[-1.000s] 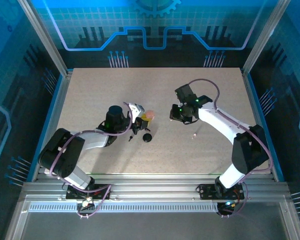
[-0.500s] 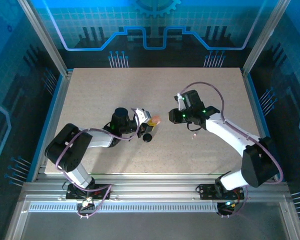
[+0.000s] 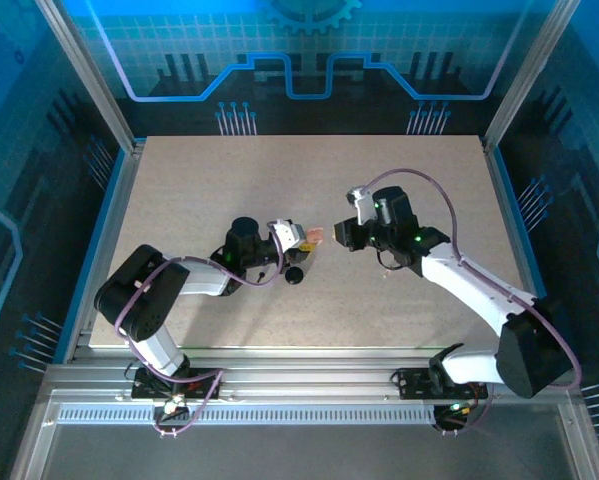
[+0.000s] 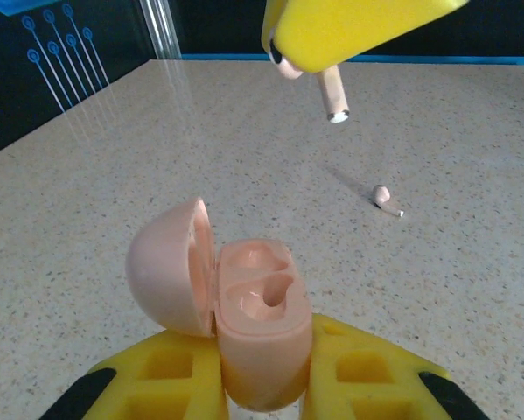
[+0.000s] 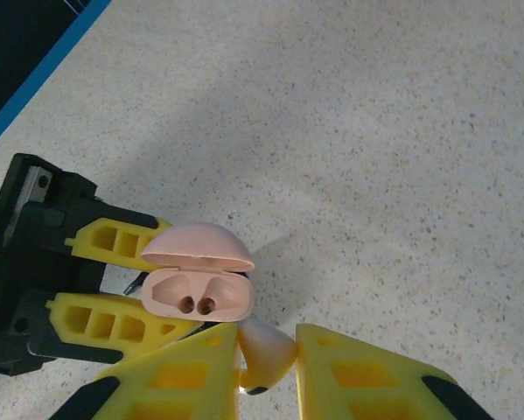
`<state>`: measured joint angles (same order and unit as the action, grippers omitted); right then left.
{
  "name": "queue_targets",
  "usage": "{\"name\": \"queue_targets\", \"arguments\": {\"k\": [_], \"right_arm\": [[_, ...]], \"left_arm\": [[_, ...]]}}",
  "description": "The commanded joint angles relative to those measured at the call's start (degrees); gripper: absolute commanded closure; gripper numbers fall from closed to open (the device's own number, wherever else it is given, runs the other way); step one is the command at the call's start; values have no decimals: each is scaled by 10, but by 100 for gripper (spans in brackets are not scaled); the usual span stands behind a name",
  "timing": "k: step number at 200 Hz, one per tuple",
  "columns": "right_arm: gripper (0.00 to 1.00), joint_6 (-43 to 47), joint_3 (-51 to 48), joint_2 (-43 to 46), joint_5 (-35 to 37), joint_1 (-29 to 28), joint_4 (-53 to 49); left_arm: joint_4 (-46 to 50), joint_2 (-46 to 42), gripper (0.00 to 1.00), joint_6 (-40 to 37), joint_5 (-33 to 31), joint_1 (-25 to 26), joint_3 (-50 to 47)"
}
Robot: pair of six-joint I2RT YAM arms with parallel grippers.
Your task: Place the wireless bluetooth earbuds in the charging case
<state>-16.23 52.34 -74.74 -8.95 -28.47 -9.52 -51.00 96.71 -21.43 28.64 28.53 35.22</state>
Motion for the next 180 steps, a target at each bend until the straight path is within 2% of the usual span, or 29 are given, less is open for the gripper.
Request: {"name": "queue_targets", "arguments": {"k": [1,61,180], "right_arm": [[78,33,-3,18,31,-19,28],[78,62,15,1,57,-48,37],[78,79,53,-48,53,-66,56]], "left_arm": [[-43,8,89,-14,-10,6,-1],[-57,4,89,6,-16,7,-7],[-51,-6,88,20,-16,7,-4]]}}
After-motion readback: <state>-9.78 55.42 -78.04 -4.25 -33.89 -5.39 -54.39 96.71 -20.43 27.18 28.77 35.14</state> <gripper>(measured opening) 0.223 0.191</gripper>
